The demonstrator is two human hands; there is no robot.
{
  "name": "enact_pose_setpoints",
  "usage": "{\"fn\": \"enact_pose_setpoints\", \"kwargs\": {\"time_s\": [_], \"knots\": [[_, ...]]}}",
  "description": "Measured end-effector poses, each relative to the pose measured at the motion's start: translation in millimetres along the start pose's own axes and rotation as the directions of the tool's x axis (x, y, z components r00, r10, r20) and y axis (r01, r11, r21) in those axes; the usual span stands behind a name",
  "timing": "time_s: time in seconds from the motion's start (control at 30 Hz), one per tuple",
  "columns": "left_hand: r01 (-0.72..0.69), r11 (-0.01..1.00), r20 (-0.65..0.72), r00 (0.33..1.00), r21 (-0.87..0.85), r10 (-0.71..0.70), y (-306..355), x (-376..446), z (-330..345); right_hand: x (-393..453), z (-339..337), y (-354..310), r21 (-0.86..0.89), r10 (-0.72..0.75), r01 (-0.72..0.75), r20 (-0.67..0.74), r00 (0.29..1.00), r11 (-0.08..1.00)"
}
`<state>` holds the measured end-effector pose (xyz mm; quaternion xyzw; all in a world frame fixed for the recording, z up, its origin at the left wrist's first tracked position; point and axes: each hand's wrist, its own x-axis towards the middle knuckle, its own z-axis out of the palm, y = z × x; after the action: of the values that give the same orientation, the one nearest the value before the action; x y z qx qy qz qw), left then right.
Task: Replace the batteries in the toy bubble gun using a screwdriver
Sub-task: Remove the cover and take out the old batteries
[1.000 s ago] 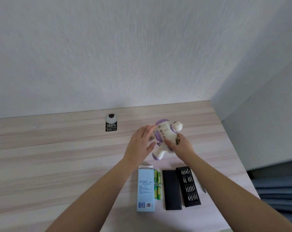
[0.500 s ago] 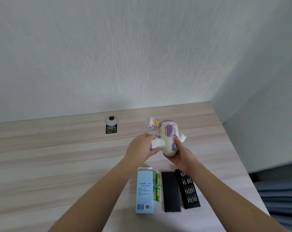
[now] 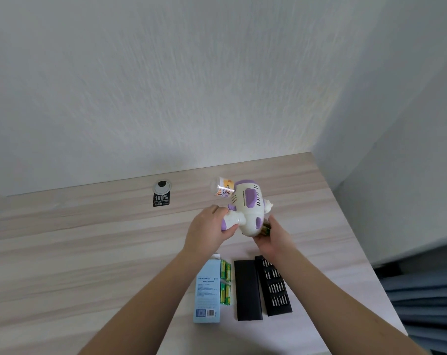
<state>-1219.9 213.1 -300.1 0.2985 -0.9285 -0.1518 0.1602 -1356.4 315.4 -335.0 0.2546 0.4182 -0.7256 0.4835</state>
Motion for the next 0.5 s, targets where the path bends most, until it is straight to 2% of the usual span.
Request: {"fn": "enact_pose_setpoints", "kwargs": {"time_s": [0.1, 0.23, 0.43, 0.5], "knots": [[0.038, 0.998, -0.032, 0.999, -0.049, -0.040, 5, -9, 2, -7, 0, -5, -0.009, -0.022, 0.022, -0.023, 0.999, 1.000], [0.175, 0.976, -0.018, 0.984, -0.127, -0.179, 11, -17, 0, -9, 6, -12, 0.049, -0.021, 0.025, -0.091, 0.996, 0.998], [0.361, 0.872, 0.005, 0.925, -0.330, -0.381, 12, -23, -2, -2, 6, -14, 0.169, -0.022, 0.037, -0.087, 0.996, 0.985], [0.394, 0.825, 0.018, 0.906, -0.406, -0.424, 12, -24, -4, -1, 2, -19, 0.147, -0.032, 0.043, -0.079, 0.996, 0.988]]}}
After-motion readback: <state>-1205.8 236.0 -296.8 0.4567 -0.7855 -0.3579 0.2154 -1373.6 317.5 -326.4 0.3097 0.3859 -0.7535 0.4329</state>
